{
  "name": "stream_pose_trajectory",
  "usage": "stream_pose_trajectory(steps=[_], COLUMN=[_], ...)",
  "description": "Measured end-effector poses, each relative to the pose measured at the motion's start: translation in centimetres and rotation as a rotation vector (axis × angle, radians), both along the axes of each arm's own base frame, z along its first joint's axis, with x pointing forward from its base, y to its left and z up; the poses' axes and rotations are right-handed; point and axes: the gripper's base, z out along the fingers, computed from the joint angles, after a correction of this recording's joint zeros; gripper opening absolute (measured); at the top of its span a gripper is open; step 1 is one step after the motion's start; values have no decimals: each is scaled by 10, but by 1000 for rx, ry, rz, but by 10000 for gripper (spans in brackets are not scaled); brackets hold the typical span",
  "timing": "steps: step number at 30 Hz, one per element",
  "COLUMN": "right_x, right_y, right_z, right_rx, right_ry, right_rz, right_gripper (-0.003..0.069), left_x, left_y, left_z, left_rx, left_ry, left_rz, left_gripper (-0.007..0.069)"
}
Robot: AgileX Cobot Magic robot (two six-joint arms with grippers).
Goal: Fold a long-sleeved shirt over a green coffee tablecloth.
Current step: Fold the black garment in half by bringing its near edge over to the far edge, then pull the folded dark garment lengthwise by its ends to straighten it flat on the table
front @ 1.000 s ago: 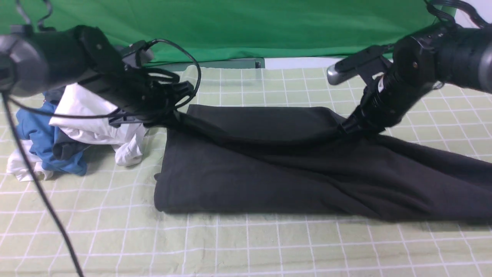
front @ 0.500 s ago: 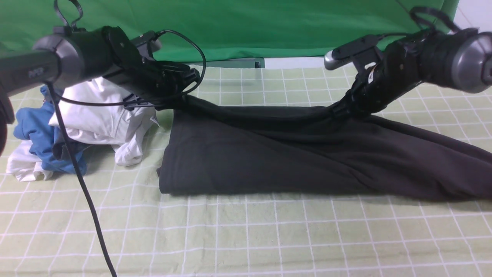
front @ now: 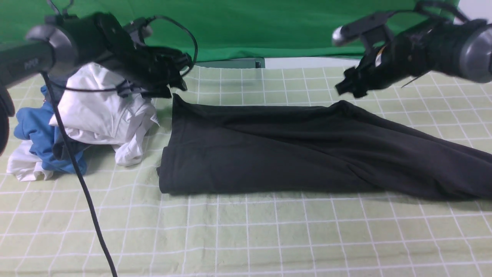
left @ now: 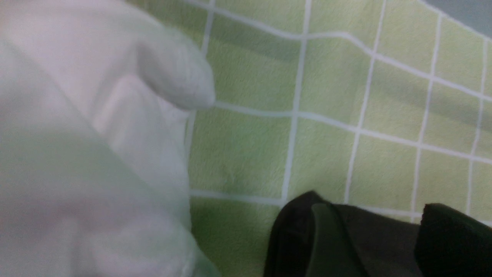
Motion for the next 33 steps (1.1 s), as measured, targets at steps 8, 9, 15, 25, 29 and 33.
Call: stream_pose_trajectory(steps=[8, 9, 15, 25, 29, 33], right_x=[-21, -34, -69, -84, -86, -92], right_y=[-41, -48, -57, -59, -59, -61], right_z=[79, 90, 80, 54, 54, 61], right_rx=[-38, -77, -192, -221, -224, -221], right_ry=[-14, 49, 390, 559, 570, 562], right_rz=[-99, -107, -87, -72, -74, -76], right_gripper=[29, 7, -8, -8, -8, -8], left_x=[7, 3, -16, -27, -13, 11], left_y=[7, 4, -25, -95, -107, -106], left_z=[68, 78, 65, -12, -36, -48], left_rx=[-43, -70, -40, -1, 10, 28], left_ry=[-20, 12, 186, 364, 298, 170], left_rz=[-67, -101, -294, -506, -479, -414], left_gripper=[465, 453, 247, 11, 11, 13])
